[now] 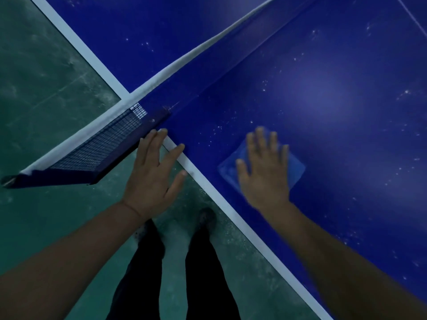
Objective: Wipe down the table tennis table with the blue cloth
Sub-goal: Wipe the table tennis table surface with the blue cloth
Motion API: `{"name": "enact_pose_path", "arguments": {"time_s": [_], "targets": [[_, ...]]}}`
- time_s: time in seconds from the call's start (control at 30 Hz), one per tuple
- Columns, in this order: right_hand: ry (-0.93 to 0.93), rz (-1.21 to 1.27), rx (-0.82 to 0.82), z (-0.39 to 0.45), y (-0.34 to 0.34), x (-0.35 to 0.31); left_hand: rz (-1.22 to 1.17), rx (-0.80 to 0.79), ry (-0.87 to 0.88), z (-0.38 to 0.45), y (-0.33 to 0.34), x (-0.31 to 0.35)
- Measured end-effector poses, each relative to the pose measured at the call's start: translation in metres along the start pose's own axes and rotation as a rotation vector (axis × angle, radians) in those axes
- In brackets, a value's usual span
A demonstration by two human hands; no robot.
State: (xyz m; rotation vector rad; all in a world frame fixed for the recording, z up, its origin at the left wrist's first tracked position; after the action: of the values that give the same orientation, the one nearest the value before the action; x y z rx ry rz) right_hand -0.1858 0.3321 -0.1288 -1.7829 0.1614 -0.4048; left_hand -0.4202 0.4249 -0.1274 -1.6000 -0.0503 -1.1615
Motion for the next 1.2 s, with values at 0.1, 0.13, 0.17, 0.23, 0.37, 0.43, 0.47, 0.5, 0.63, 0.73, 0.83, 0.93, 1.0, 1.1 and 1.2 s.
{"name": "enact_pose_path", "arguments": {"time_s": [0.1,0.13,0.17,0.23,0.37,0.43,0.47,0.5,0.63,0.73,0.83,0.93,1.0,1.1,1.2], "targets": [[0.381,0.082,-0.028,0.019,0.003,0.053,0.043,-0.03,0.013,0.001,-0.001,-0.002],[0.473,0.112,-0.039,0.021,0.001,0.046,0.051,-0.03,0.019,0.001,-0.002,-0.003],[0.5,0.121,-0.034,0.02,-0.005,0.028,0.054,-0.032,0.021,0.001,-0.003,-0.004],[0.279,0.087,-0.002,0.003,-0.012,-0.023,0.064,-0.042,0.013,-0.001,-0.005,-0.004],[-0.166,-0.04,0.013,-0.005,-0.004,-0.015,0.094,-0.017,-0.016,-0.004,-0.012,-0.003],[0.052,-0.041,-0.003,0.024,-0.002,0.028,0.115,0.009,-0.045,-0.007,-0.016,-0.003],[0.193,0.001,-0.004,0.043,-0.004,0.044,0.127,0.024,-0.066,-0.009,-0.018,-0.003],[0.321,0.051,0.001,0.063,-0.007,0.051,0.137,0.037,-0.086,-0.011,-0.02,-0.002],[0.43,0.146,0.033,0.097,-0.026,-0.005,0.158,0.069,-0.103,-0.016,-0.022,-0.001],[-0.071,0.033,0.094,0.049,-0.032,-0.085,0.186,0.079,-0.128,-0.018,-0.023,-0.003],[-0.284,-0.007,0.091,0.047,-0.027,-0.067,0.21,0.064,-0.168,-0.02,-0.026,-0.004],[0.116,0.029,0.055,0.103,-0.026,0.005,0.205,0.038,-0.206,-0.022,-0.031,-0.005],[0.319,0.117,0.015,0.11,-0.031,0.004,0.219,0.031,-0.206,-0.024,-0.033,-0.008],[-0.073,0.071,0.068,0.069,-0.034,-0.069,0.231,0.017,-0.198,-0.025,-0.031,-0.009],[-0.259,-0.003,0.086,0.076,-0.034,-0.058,0.232,0.006,-0.193,-0.025,-0.031,-0.009]]}}
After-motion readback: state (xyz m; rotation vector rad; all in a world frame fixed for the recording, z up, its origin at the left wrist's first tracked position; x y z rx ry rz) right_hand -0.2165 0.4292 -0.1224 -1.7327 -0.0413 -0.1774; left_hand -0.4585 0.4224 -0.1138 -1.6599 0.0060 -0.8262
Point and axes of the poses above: each hand's wrist, its own z-axis towards the middle knuckle, its own y-axis out of the palm, x = y × z, the point moved 5 cm from there along z, towards the middle knuckle, and after that the axes turned 13 degrees about -z, right-handed, at the moved point
